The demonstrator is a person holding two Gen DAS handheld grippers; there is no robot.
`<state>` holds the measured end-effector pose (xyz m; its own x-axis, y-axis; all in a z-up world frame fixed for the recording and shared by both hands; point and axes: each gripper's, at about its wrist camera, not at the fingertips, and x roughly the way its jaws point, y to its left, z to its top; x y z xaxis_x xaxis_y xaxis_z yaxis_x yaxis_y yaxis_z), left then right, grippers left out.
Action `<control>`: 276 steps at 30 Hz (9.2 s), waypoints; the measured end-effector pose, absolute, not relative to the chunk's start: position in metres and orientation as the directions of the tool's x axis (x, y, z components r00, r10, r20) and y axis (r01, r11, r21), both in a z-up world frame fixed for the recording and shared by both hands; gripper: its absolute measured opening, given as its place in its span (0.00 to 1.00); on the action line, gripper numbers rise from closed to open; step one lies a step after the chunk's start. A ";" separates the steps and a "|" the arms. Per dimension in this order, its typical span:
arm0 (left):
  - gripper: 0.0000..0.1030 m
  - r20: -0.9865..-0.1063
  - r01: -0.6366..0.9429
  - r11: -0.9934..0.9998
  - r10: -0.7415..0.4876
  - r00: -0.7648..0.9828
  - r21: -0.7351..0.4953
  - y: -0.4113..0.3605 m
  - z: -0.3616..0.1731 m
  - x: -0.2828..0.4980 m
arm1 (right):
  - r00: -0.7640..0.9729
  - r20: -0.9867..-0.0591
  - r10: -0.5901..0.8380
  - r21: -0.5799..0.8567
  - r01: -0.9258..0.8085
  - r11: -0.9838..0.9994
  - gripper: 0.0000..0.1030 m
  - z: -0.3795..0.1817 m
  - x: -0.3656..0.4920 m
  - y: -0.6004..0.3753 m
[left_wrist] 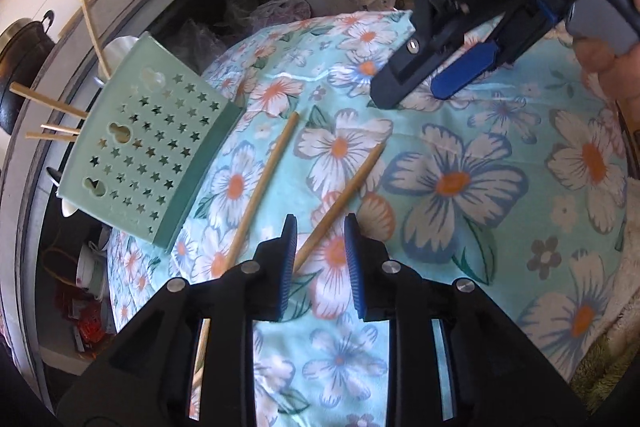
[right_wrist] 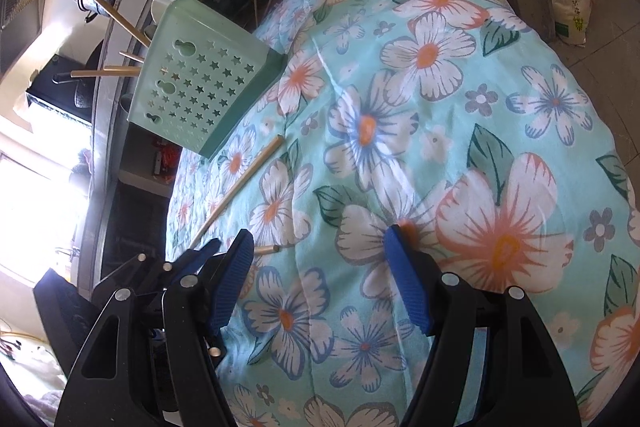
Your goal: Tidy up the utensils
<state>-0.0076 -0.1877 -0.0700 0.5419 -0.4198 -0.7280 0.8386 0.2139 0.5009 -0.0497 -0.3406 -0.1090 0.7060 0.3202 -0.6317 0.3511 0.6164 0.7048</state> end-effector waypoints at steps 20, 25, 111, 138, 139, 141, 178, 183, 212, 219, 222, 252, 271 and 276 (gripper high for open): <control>0.12 -0.637 0.759 0.227 -0.429 0.640 0.610 -0.190 -0.066 -0.010 | 0.751 -0.567 0.339 0.779 0.355 0.517 0.65 -0.109 -0.059 -0.350; 0.09 -0.563 0.715 0.319 -0.453 0.692 0.623 -0.179 -0.035 -0.005 | 0.802 -0.504 0.320 0.821 0.329 0.466 0.64 -0.096 -0.059 -0.359; 0.04 -0.131 0.575 0.793 -0.603 0.787 -0.202 -0.149 0.197 0.191 | 0.937 -0.334 0.101 0.747 0.198 0.635 0.06 0.007 -0.030 -0.345; 0.57 -0.187 0.492 0.849 -0.524 0.831 -0.192 -0.098 0.120 0.172 | 0.964 -0.262 0.048 0.625 0.132 0.770 0.06 0.072 -0.031 -0.335; 0.60 -0.203 0.487 0.855 -0.517 0.832 -0.181 -0.090 0.119 0.166 | 0.971 -0.237 0.033 0.588 0.116 0.800 0.06 0.088 -0.029 -0.332; 0.65 -0.235 0.479 0.861 -0.508 0.828 -0.173 -0.080 0.115 0.157 | 0.982 -0.188 0.014 0.529 0.089 0.844 0.06 0.114 -0.024 -0.326; 0.92 -0.453 0.413 0.898 -0.435 0.778 -0.154 -0.052 0.044 0.102 | 0.955 -0.297 -0.028 0.223 0.097 0.970 0.58 0.105 0.030 -0.264; 0.92 -0.483 0.307 0.947 -0.315 0.817 -0.099 -0.058 0.047 0.097 | 0.879 -0.424 -0.219 0.111 0.290 0.951 0.80 0.061 0.005 -0.247; 0.92 -0.502 0.017 0.987 0.066 0.862 0.159 -0.059 0.054 0.097 | 0.719 -0.537 -0.442 -0.098 0.467 0.879 0.94 0.035 0.014 -0.242; 0.92 -0.506 0.014 0.988 0.067 0.860 0.154 -0.058 0.053 0.098 | 0.719 -0.540 -0.437 -0.097 0.463 0.881 0.94 0.034 0.015 -0.240; 0.92 -0.509 0.012 0.988 0.067 0.858 0.151 -0.057 0.052 0.098 | 0.719 -0.542 -0.436 -0.098 0.461 0.882 0.94 0.034 0.015 -0.240; 0.92 -0.509 0.003 0.989 0.074 0.857 0.148 -0.055 0.053 0.097 | 0.724 -0.538 -0.432 -0.086 0.462 0.882 0.94 0.037 0.013 -0.240; 0.92 -0.509 0.002 0.989 0.074 0.858 0.147 -0.055 0.053 0.098 | 0.726 -0.537 -0.429 -0.085 0.460 0.884 0.94 0.038 0.013 -0.240; 0.92 -0.509 0.001 0.989 0.075 0.858 0.148 -0.055 0.053 0.098 | 0.726 -0.537 -0.429 -0.084 0.460 0.884 0.94 0.039 0.013 -0.240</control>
<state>0.0979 -0.0551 0.0530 0.8577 0.0752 -0.5087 0.0011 0.9890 0.1479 0.0133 -0.2395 0.0388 0.7263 -0.4289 -0.5371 0.4597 0.8840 -0.0842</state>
